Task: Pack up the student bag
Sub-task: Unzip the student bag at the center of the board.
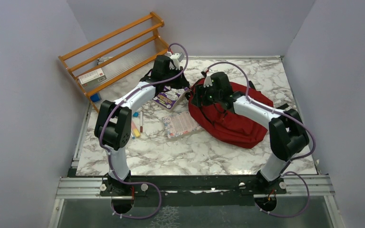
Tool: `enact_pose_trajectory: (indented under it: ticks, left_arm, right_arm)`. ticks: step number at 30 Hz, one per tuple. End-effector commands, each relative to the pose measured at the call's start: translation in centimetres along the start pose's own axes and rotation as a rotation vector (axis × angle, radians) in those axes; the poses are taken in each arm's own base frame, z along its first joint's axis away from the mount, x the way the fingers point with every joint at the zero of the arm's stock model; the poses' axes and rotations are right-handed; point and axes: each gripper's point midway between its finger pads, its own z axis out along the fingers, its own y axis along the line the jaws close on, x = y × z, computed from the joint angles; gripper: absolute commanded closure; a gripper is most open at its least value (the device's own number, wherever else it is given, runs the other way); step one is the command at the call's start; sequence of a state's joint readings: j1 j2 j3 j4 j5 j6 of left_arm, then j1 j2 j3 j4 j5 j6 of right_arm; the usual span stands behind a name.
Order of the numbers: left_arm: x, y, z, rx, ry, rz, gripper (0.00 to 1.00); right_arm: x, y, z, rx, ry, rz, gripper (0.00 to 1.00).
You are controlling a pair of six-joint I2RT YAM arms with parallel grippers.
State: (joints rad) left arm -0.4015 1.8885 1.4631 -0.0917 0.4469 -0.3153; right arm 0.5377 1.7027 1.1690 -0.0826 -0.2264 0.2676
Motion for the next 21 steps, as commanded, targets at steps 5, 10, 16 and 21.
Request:
enact_pose_trajectory:
  ticks: [5, 10, 16, 21]
  left_arm:
    - [-2.7, -1.3, -1.2, 0.030, -0.070, 0.036, 1.00]
    - [-2.7, -1.2, -1.1, 0.025, -0.062, 0.033, 1.00]
    - [-2.4, -0.7, -0.9, 0.005, -0.055, 0.027, 1.00]
    - [-2.3, -0.5, -0.7, -0.001, -0.047, 0.022, 1.00]
  right_arm:
    - [-2.0, 1.7, 1.5, -0.055, -0.061, -0.099, 0.64]
    - [-1.1, 3.3, 0.8, -0.129, -0.037, -0.161, 0.88]
    - [1.5, 5.6, -2.0, -0.286, 0.021, -0.241, 0.99]
    - [4.3, 5.9, -4.6, -0.320, 0.076, -0.250, 0.99]
